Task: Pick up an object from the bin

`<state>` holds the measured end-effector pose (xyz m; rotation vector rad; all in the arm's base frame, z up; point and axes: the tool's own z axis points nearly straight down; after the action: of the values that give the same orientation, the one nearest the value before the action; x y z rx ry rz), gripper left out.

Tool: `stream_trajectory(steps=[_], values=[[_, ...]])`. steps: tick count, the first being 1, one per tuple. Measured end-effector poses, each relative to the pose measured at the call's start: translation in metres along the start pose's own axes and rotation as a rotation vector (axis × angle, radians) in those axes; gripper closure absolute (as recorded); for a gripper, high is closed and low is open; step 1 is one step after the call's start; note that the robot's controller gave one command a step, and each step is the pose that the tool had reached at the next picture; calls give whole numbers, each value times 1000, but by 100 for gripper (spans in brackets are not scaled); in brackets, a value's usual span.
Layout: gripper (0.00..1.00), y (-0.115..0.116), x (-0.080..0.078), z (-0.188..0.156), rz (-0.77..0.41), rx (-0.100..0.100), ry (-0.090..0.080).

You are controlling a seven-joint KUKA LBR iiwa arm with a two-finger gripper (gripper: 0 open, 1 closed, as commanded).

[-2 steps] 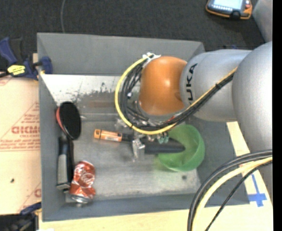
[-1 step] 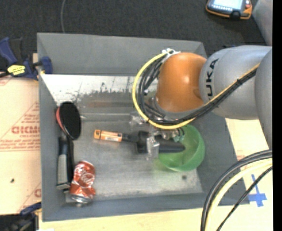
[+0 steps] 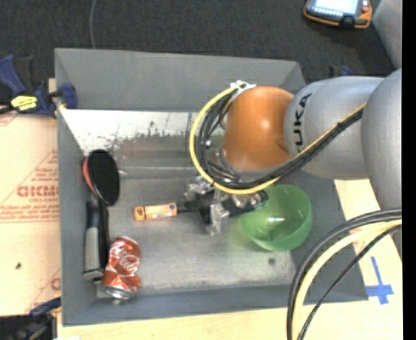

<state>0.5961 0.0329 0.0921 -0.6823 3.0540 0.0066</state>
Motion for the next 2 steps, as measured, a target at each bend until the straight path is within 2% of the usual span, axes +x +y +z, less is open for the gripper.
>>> stream_trajectory(steps=[2], values=[[100,-1,0,-10,7,-1,-4]])
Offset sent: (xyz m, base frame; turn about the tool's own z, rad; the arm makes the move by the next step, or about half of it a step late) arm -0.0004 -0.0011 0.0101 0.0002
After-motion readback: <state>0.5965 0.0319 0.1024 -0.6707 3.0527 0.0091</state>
